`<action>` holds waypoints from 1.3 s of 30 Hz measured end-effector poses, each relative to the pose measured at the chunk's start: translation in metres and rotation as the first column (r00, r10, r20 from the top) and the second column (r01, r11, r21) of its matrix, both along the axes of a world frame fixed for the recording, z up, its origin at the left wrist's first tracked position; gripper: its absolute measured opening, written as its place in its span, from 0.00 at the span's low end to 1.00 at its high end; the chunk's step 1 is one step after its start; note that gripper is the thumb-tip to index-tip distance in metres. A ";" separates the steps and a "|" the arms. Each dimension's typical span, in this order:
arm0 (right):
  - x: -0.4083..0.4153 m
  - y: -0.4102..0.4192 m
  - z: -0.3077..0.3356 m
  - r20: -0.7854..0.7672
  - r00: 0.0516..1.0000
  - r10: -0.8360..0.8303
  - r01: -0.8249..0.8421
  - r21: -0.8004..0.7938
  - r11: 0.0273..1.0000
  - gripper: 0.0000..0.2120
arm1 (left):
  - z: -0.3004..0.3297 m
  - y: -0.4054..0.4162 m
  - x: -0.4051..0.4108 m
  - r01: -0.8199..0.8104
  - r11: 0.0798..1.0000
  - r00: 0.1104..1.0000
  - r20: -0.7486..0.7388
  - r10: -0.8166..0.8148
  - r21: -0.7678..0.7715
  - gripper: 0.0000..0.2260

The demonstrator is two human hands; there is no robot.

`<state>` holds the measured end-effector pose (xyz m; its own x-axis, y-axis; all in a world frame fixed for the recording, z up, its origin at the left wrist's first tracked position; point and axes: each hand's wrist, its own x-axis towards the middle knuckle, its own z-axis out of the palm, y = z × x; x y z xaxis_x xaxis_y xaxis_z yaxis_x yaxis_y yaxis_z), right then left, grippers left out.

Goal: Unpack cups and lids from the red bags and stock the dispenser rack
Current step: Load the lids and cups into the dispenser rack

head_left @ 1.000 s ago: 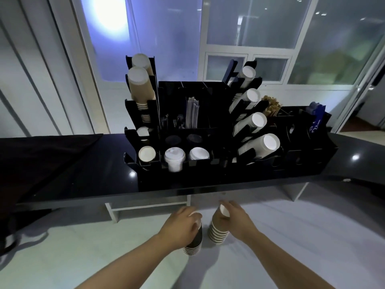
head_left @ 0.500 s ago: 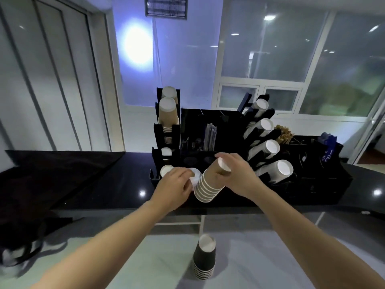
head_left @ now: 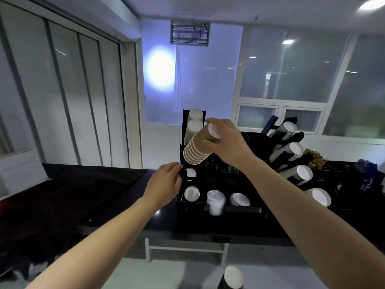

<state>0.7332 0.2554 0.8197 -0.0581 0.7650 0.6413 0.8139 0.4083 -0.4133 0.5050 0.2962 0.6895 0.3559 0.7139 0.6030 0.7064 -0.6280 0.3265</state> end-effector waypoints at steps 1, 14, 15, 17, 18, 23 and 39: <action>-0.006 0.008 -0.003 0.015 1.000 0.001 -0.001 -0.004 1.000 0.29 | -0.003 0.004 -0.002 -0.003 0.999 1.000 -0.017 0.002 -0.033 0.21; -0.026 0.070 -0.078 0.138 0.990 -0.019 0.040 -0.149 0.988 0.30 | -0.040 0.047 -0.005 0.078 0.994 0.982 -0.166 -0.089 -0.071 0.27; -0.027 0.072 -0.079 0.134 0.991 -0.024 0.042 -0.134 0.990 0.30 | -0.042 0.049 -0.005 0.082 0.995 0.984 -0.154 -0.090 -0.054 0.27; -0.029 0.076 -0.077 0.128 0.992 -0.023 0.040 -0.126 0.991 0.31 | -0.045 0.050 -0.004 0.098 0.995 0.988 -0.121 -0.101 -0.030 0.27; -0.031 0.078 -0.075 0.133 0.991 -0.025 0.043 -0.131 0.990 0.31 | -0.047 0.050 -0.004 0.109 0.994 0.989 -0.102 -0.110 -0.024 0.27; -0.032 0.086 -0.069 0.157 0.985 -0.071 0.094 -0.138 0.986 0.30 | -0.053 0.050 -0.005 0.139 0.989 0.988 -0.055 -0.141 -0.042 0.28; -0.026 0.100 -0.123 0.215 0.976 -0.039 0.096 -0.261 0.961 0.33 | -0.059 0.050 0.001 0.113 0.991 0.993 -0.016 -0.114 -0.071 0.26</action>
